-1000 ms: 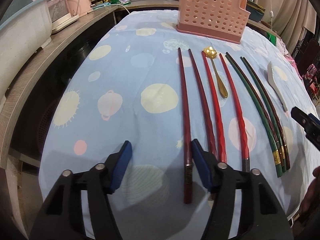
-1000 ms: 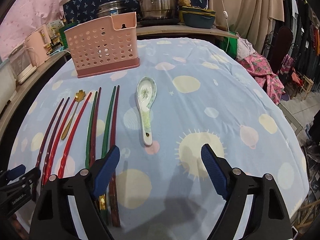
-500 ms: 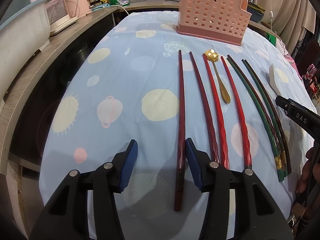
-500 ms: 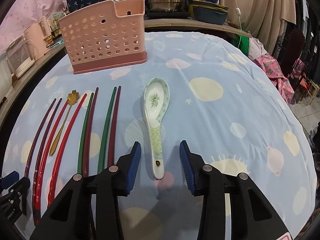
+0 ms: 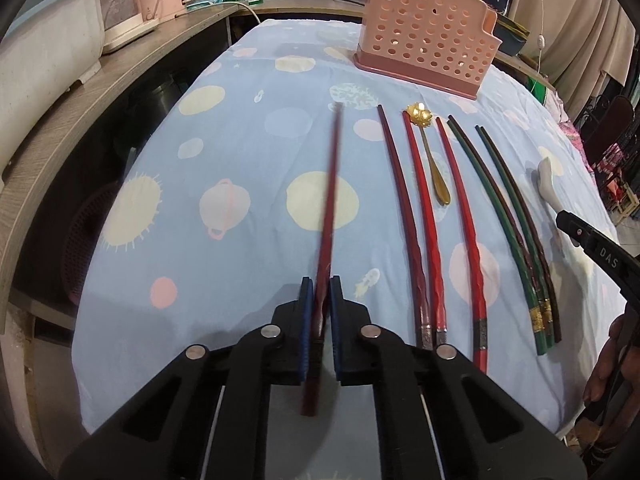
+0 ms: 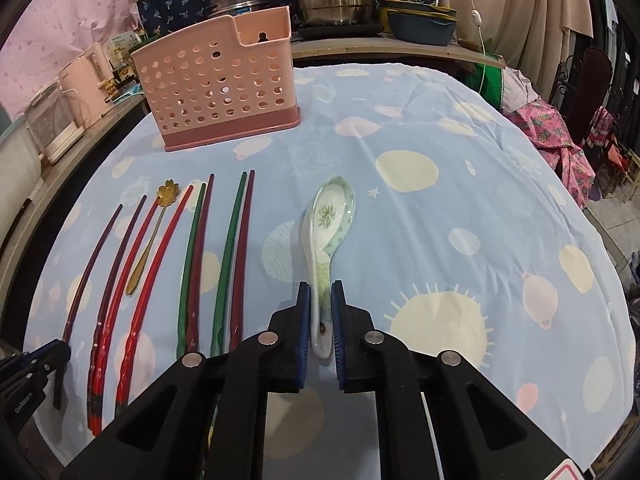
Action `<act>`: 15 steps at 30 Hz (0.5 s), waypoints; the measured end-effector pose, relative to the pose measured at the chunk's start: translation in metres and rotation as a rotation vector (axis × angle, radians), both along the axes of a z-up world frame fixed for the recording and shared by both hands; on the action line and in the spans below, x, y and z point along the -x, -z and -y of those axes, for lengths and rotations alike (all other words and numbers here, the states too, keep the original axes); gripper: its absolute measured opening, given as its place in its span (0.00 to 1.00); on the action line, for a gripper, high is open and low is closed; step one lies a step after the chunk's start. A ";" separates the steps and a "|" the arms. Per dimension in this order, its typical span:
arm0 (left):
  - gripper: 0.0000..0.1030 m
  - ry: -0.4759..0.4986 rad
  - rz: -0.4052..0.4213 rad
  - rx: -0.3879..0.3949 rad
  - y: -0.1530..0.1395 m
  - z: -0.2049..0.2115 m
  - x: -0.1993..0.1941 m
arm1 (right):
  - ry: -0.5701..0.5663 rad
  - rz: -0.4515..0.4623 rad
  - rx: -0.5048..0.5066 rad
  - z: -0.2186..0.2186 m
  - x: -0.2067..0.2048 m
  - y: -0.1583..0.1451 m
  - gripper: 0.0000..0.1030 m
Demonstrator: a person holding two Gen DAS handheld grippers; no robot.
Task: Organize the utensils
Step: 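Lift the chopstick to the pink holder with the left tool while the right tool carries the spoon there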
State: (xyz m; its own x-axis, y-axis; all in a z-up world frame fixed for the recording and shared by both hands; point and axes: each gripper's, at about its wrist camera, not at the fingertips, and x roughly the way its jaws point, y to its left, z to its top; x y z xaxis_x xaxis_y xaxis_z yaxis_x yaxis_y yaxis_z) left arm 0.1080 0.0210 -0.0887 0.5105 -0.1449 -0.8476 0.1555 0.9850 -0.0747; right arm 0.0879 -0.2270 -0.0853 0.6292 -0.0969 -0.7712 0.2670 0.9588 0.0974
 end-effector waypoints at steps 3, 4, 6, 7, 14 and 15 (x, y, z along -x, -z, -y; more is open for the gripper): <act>0.06 0.003 0.012 0.007 -0.006 -0.001 0.005 | -0.003 0.016 -0.018 -0.001 0.010 -0.009 0.09; 0.06 0.003 0.018 0.010 -0.008 -0.002 0.007 | -0.006 0.022 -0.023 -0.002 0.013 -0.012 0.09; 0.06 0.002 0.032 0.017 -0.015 -0.003 0.010 | -0.010 0.033 -0.030 -0.004 0.018 -0.019 0.09; 0.06 0.002 0.040 0.023 -0.020 -0.004 0.011 | -0.013 0.039 -0.036 -0.004 0.020 -0.022 0.08; 0.06 -0.007 0.107 0.064 -0.056 -0.011 0.007 | -0.029 0.107 -0.033 -0.005 0.025 -0.055 0.06; 0.06 -0.007 0.121 0.066 -0.062 -0.011 0.006 | -0.030 0.115 -0.035 -0.004 0.025 -0.060 0.06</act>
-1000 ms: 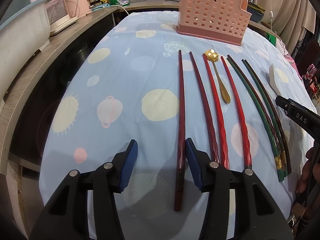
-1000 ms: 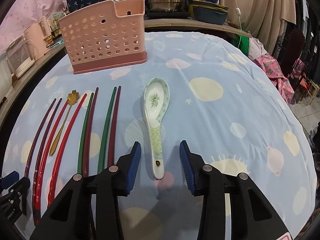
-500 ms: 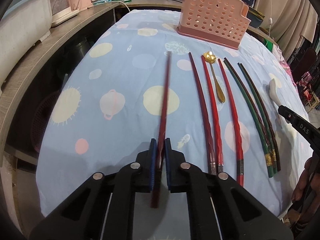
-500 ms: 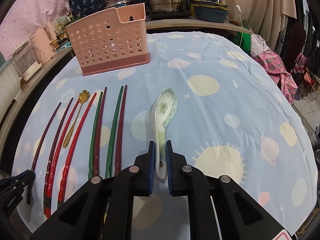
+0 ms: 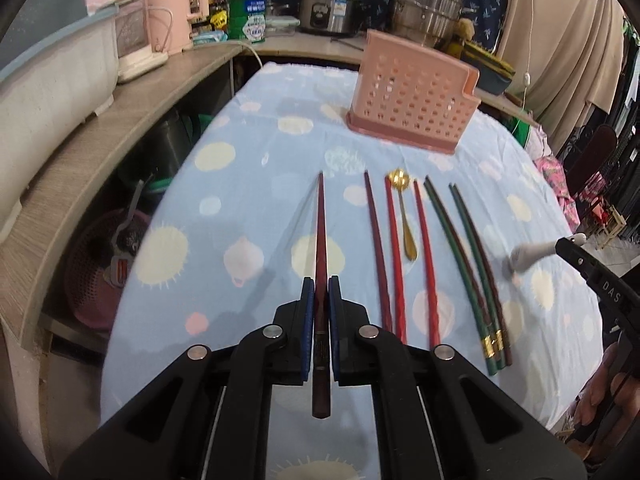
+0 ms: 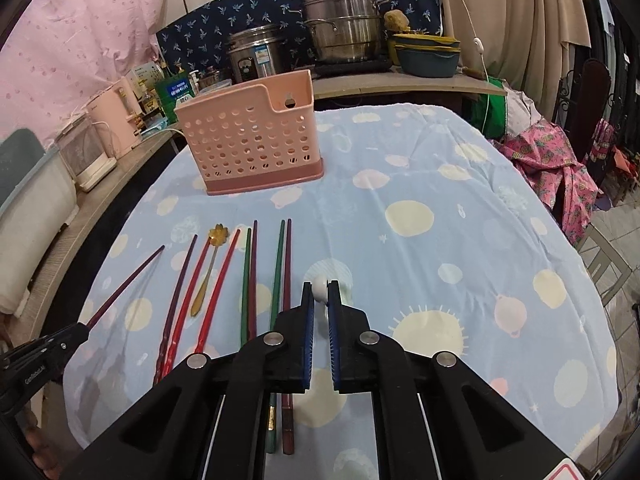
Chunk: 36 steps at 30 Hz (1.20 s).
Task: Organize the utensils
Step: 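Lift the chopstick to the pink holder with the left tool while the right tool carries the spoon there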
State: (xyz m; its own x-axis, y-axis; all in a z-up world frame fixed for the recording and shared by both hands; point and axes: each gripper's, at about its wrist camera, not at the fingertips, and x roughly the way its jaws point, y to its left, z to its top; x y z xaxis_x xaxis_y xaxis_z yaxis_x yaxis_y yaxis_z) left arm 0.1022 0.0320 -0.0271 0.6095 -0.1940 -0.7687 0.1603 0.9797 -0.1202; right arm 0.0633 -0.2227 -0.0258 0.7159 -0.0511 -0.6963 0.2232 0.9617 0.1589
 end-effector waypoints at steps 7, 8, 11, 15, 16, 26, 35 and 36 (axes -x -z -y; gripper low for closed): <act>0.06 0.006 0.103 0.027 -0.048 0.002 -0.019 | -0.015 0.022 -0.025 0.005 -0.011 -0.014 0.06; 0.06 0.005 0.118 0.033 -0.057 0.001 -0.024 | -0.019 0.026 -0.029 0.006 -0.014 -0.017 0.06; 0.06 0.003 0.181 0.031 -0.085 0.003 -0.042 | -0.031 0.048 -0.061 0.012 -0.026 -0.028 0.06; 0.06 -0.006 0.267 0.030 -0.125 0.006 -0.067 | -0.039 0.092 -0.067 0.019 -0.050 -0.049 0.06; 0.06 -0.010 0.290 0.029 -0.136 0.007 -0.073 | -0.044 0.106 -0.078 0.022 -0.056 -0.054 0.06; 0.06 -0.011 0.482 0.081 -0.227 0.034 -0.130 | -0.071 0.265 -0.162 0.043 -0.127 -0.101 0.06; 0.06 0.017 0.456 0.115 -0.223 0.062 -0.164 | -0.076 0.357 -0.227 0.056 -0.182 -0.119 0.06; 0.06 0.020 0.437 0.115 -0.216 0.064 -0.169 | -0.076 0.347 -0.228 0.056 -0.186 -0.114 0.06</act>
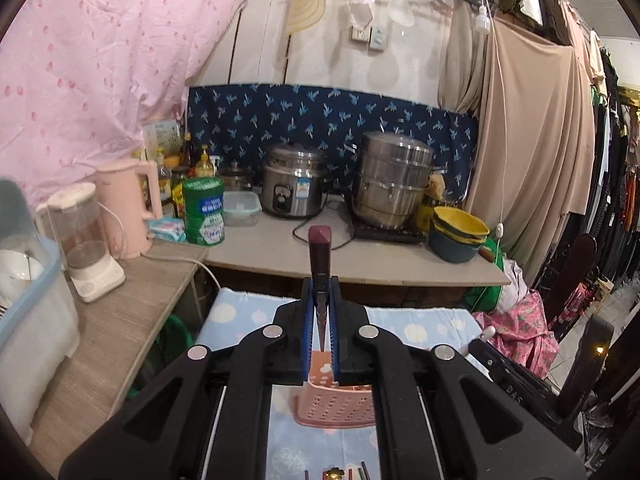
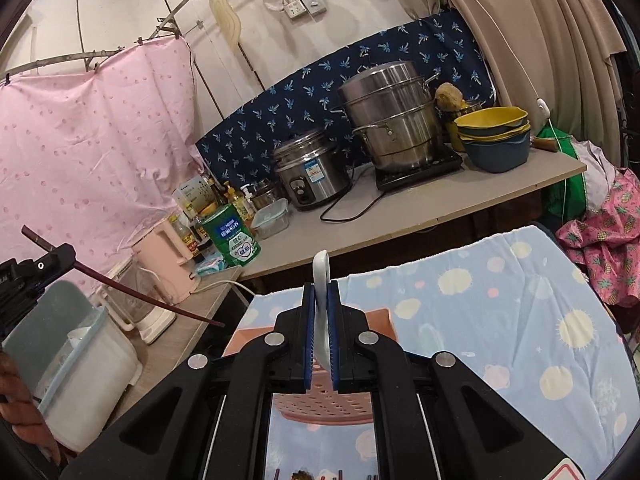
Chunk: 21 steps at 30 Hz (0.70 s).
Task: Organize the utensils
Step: 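Lift the chopstick to the pink holder with the left tool while the right tool carries the spoon there, then open the left tool over the holder while the right tool releases the spoon into it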
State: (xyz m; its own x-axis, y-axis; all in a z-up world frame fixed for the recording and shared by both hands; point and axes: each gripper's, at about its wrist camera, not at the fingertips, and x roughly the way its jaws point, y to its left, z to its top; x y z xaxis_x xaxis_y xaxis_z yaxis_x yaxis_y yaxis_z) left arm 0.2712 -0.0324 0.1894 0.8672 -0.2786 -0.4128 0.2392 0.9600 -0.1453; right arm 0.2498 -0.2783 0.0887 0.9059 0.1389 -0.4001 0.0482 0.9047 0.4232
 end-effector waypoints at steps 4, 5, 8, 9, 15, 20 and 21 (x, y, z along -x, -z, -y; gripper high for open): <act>0.06 0.002 -0.070 -0.014 0.029 0.005 -0.017 | -0.002 -0.049 0.005 0.000 -0.018 0.020 0.06; 0.06 0.002 -0.082 -0.017 0.036 0.005 -0.020 | 0.002 -0.059 0.005 0.001 -0.021 0.025 0.06; 0.06 -0.006 -0.115 -0.025 0.052 0.005 -0.029 | 0.010 -0.085 0.003 0.004 -0.027 0.038 0.06; 0.06 -0.010 -0.122 -0.027 0.056 0.004 -0.030 | 0.012 -0.092 0.005 0.004 -0.028 0.042 0.06; 0.08 -0.020 -0.157 -0.031 0.071 0.003 -0.037 | 0.035 -0.111 0.025 0.006 -0.030 0.054 0.12; 0.28 -0.038 -0.170 -0.029 0.078 -0.002 -0.032 | 0.049 -0.107 0.042 0.006 -0.022 0.053 0.18; 0.37 -0.042 -0.163 -0.025 0.078 -0.005 -0.029 | 0.050 -0.103 0.046 0.005 -0.017 0.052 0.21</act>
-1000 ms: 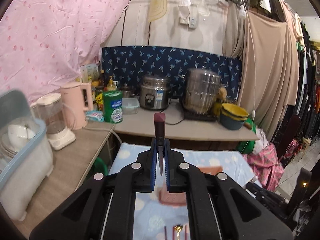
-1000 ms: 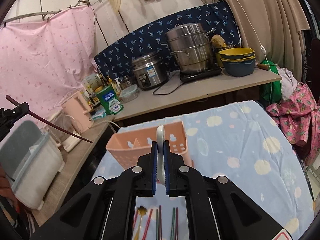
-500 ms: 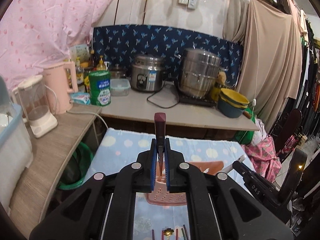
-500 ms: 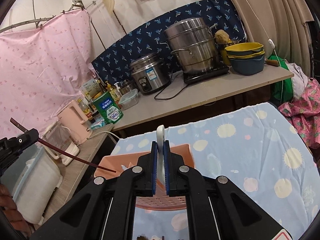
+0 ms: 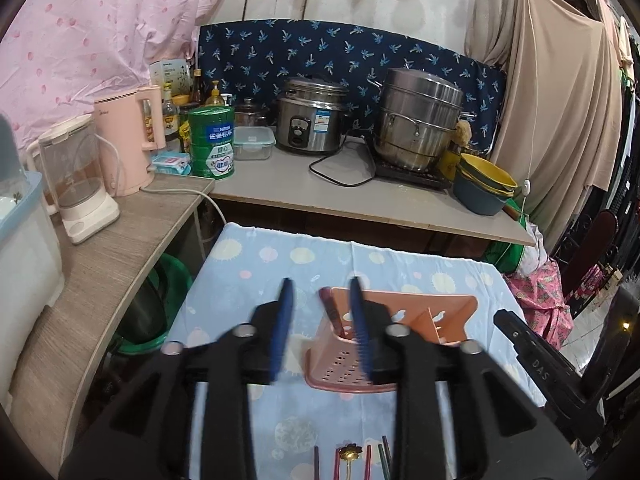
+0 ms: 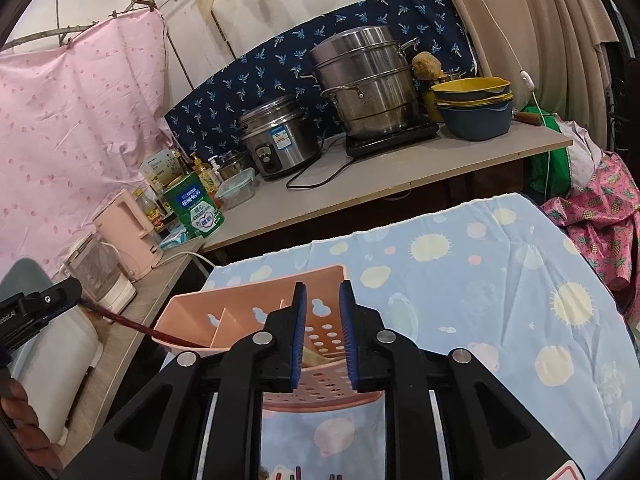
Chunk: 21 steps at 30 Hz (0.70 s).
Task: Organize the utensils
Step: 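Open the left tool over the holder while the right tool releases the spoon into it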
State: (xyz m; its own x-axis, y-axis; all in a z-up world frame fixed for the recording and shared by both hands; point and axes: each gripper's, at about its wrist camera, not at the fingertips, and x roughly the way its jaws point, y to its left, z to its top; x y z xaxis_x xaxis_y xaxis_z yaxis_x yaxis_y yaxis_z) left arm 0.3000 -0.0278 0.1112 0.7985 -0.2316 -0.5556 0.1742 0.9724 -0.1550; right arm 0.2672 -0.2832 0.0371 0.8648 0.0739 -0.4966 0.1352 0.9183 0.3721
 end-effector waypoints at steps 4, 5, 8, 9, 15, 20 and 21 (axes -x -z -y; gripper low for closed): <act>0.45 -0.016 0.027 -0.011 -0.001 -0.009 0.019 | -0.004 0.016 0.014 -0.006 0.023 -0.006 0.27; 0.46 -0.016 0.030 -0.013 -0.001 -0.011 0.024 | -0.006 0.015 0.014 -0.007 0.030 -0.006 0.29; 0.50 -0.021 0.029 -0.018 0.001 -0.019 0.043 | -0.016 0.005 -0.004 -0.010 0.053 -0.004 0.30; 0.51 -0.020 0.026 -0.019 0.004 -0.022 0.050 | -0.018 0.002 -0.009 -0.012 0.061 -0.004 0.30; 0.57 -0.013 -0.036 -0.017 0.029 -0.038 0.091 | -0.028 -0.030 0.000 -0.026 0.121 0.010 0.31; 0.58 0.010 -0.112 -0.052 0.064 -0.043 0.125 | -0.040 -0.090 0.048 -0.044 0.170 0.033 0.32; 0.58 0.013 -0.124 -0.060 0.071 -0.043 0.133 | -0.044 -0.104 0.059 -0.048 0.180 0.038 0.32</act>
State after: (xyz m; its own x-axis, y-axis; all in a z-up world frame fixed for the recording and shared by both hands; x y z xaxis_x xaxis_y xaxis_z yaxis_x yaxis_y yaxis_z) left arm 0.1673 0.0154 0.0398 0.7202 -0.2047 -0.6629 0.1695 0.9784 -0.1180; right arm 0.0876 -0.2349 -0.0010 0.8052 0.0784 -0.5878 0.1294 0.9441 0.3033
